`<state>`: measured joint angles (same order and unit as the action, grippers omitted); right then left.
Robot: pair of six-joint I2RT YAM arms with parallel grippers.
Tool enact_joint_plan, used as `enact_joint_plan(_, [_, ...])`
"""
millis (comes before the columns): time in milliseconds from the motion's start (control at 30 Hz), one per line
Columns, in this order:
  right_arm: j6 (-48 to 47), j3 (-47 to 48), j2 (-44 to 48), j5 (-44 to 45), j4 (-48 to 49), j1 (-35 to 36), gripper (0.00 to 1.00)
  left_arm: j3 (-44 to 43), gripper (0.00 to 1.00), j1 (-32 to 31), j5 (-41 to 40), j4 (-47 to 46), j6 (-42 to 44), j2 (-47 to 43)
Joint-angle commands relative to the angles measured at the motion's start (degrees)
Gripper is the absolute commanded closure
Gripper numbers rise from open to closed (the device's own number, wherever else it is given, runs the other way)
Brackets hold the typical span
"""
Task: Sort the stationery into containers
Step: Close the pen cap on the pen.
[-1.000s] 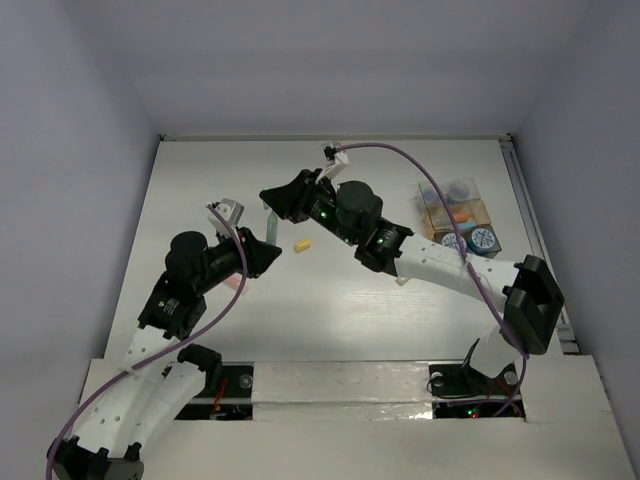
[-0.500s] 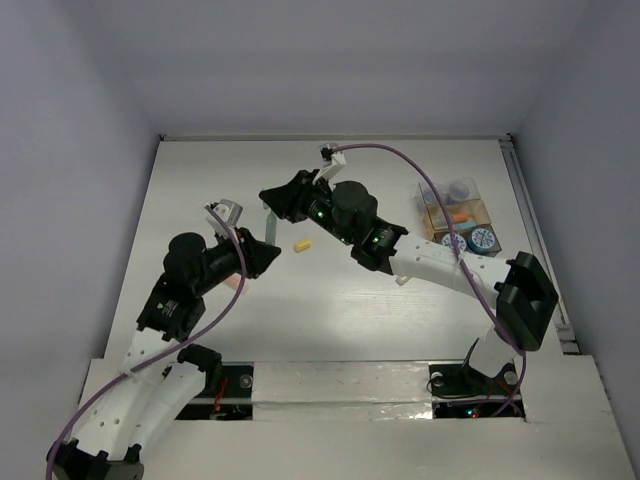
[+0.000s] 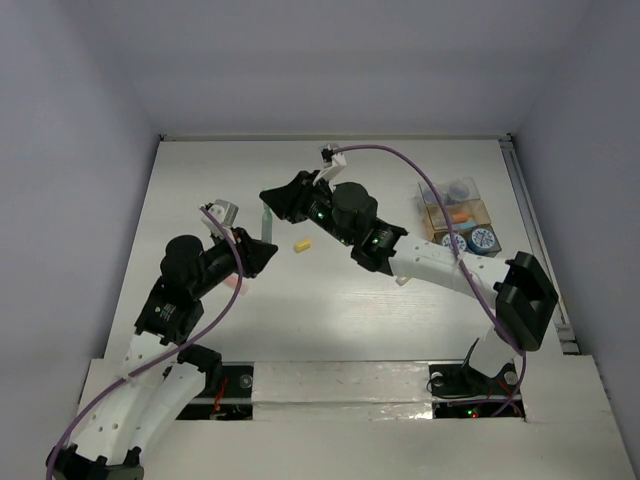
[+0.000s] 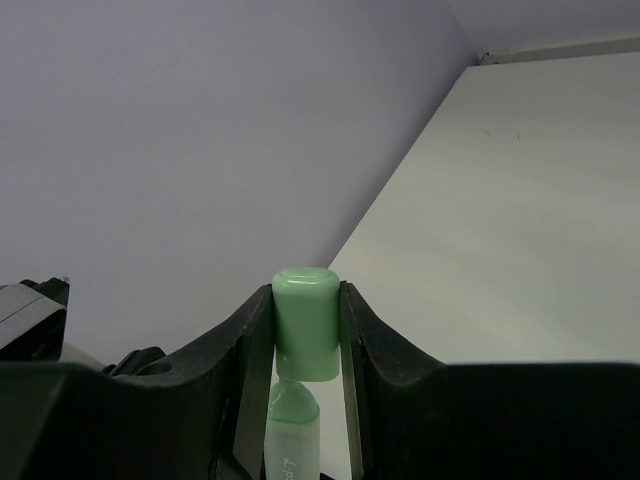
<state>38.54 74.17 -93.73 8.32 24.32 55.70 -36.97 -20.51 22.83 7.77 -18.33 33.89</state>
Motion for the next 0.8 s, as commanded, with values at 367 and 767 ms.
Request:
enact_joint_plan(367, [1.97,-3.33,0.39,-1.64,11.01,2.83,0.92,-0.21,1.0,0.21,-2.09,-1.44,-0.31,-1.72])
enact_joint_plan(767, [4.61,-9.21,-0.48,-1.29,19.0,4.41,0.92,-0.29,1.0,0.21,-3.76,-1.53,-0.39,-4.18])
